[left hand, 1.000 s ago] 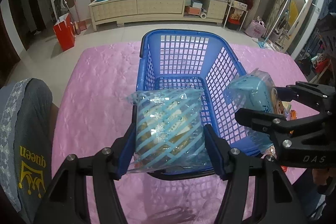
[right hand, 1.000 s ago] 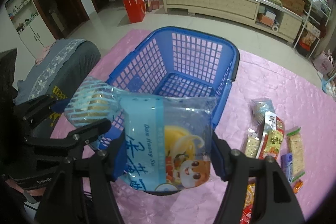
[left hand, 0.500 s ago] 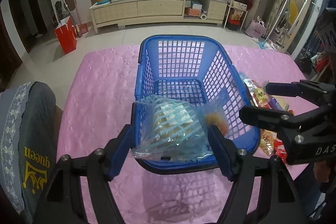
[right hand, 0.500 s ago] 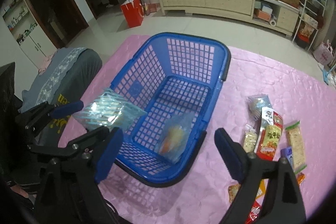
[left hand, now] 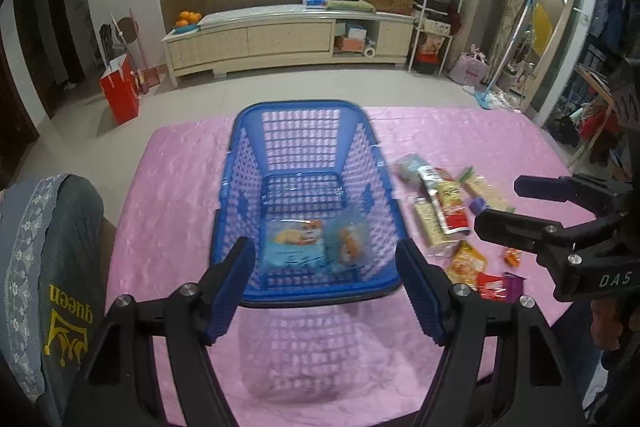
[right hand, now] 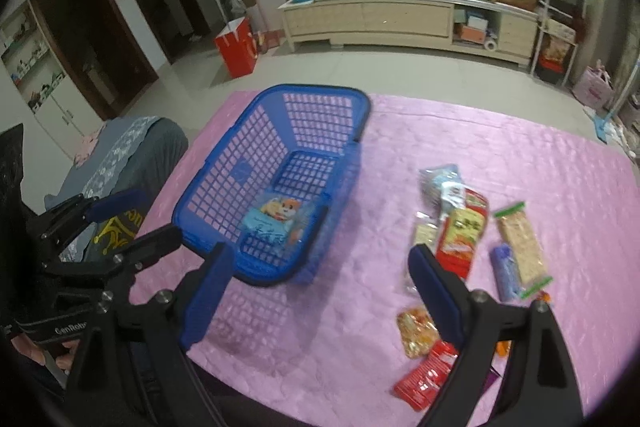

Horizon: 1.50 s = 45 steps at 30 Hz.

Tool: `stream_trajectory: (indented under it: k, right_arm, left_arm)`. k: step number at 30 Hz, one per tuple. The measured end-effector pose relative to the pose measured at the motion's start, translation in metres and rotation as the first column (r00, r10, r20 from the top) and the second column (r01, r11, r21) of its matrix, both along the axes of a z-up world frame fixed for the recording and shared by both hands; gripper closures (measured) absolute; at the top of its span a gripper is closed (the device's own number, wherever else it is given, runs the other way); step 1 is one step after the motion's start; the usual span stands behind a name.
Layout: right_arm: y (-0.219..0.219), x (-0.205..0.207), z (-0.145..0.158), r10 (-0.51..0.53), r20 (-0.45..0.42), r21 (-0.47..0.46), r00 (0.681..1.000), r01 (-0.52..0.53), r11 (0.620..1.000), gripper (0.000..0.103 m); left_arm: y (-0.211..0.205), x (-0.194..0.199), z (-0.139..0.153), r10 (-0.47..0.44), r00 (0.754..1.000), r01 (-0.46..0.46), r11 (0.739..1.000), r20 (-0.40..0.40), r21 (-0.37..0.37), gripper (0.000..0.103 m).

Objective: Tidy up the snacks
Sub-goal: 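Open both tools to drop the bags into the blue basket, then move both tools back over the remaining snack pile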

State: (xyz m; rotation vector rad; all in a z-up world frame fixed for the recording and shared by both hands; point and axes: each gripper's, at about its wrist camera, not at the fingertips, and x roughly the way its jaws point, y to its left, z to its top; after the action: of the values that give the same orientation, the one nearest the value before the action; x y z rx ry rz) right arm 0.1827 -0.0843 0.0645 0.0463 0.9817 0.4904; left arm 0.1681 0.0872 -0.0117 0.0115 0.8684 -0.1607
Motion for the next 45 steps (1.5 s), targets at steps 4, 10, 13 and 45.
stream_trajectory:
  k: [4,10,13,45]
  right_arm:
    - [-0.028,-0.013,0.005,-0.031,0.015,0.005,0.999,0.031,1.0,0.012]
    - [-0.071,-0.026,0.004,-0.086,0.014,0.004,0.996,0.086,0.996,0.012]
    - [-0.094,-0.03,0.001,-0.117,0.009,0.005,0.993,0.117,0.993,0.012]
    - [-0.215,0.031,-0.107,-0.274,-0.154,-0.042,0.949,0.271,0.962,0.012]
  left_arm:
    - [-0.028,-0.01,0.007,-0.037,0.999,0.037,0.999,0.018,0.016,0.032]
    - [-0.069,-0.015,0.01,-0.092,0.995,0.092,0.995,0.026,0.027,0.032]
    - [-0.089,-0.016,0.01,-0.121,0.992,0.12,0.992,0.028,0.035,0.032]
    - [-0.241,0.087,-0.082,-0.195,0.966,0.218,0.968,-0.171,0.127,0.021]
